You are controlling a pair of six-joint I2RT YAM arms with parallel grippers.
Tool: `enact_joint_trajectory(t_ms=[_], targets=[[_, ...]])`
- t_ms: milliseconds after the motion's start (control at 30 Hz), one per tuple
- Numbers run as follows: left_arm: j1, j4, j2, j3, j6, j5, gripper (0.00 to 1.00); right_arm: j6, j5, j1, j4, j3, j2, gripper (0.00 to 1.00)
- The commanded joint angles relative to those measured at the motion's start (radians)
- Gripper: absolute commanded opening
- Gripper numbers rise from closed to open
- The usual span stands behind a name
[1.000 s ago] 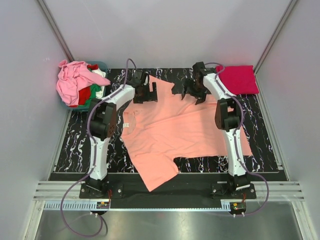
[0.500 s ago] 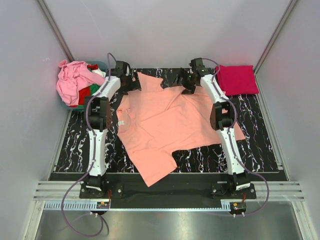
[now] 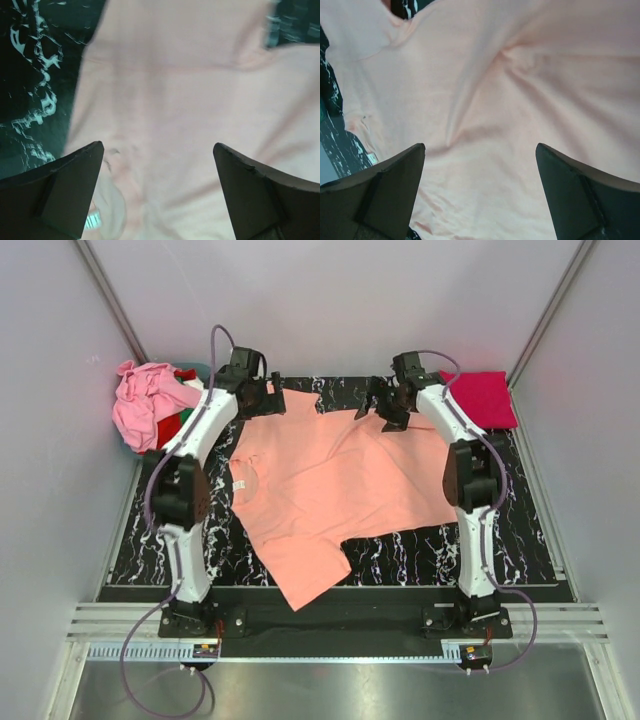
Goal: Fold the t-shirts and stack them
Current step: Flatten the tshirt out, then fold the tshirt
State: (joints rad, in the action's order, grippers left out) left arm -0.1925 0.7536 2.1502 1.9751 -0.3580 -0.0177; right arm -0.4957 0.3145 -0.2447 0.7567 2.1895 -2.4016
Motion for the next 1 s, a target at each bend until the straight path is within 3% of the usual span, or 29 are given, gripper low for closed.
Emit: enact_joint_trajectory(t_ms=[0, 67, 167, 333, 433, 567, 700, 967], targets=[[-0.106, -0.030, -0.323, -0.175, 0.004, -0.062, 0.99, 0.080, -0.139, 0.004, 0.021, -0.175, 0.327, 1.00], [-0.158, -0.060, -0.485, -0.397, -0.031, -0.067, 0.99, 0.086, -0.224, 0.016, 0.030, -0.361, 0.413, 1.00], [-0.232, -0.097, -0.690, -0.611, -0.093, -0.062, 0.99, 0.057, -0.310, 0.067, 0.049, -0.621, 0.562, 1.00], [-0.376, -0.076, -0.949, -0.991, -0.255, -0.077, 0.99, -0.070, -0.289, 0.209, -0.062, -1.084, 0.827, 1.00], [-0.542, -0.053, -1.078, -1.146, -0.378, -0.093, 0.98, -0.102, -0.298, 0.231, -0.094, -1.207, 0.946, 1.00], [-0.708, -0.030, -1.206, -1.295, -0.550, -0.105, 0.96, -0.138, -0.266, 0.229, -0.114, -1.286, 1.082, 1.00], [-0.861, -0.003, -1.305, -1.416, -0.728, -0.143, 0.95, -0.133, -0.256, 0.229, -0.083, -1.289, 1.116, 1.00], [-1.079, -0.200, -1.347, -1.613, -0.950, -0.125, 0.91, -0.122, -0.244, 0.231, -0.079, -1.314, 1.128, 1.00]])
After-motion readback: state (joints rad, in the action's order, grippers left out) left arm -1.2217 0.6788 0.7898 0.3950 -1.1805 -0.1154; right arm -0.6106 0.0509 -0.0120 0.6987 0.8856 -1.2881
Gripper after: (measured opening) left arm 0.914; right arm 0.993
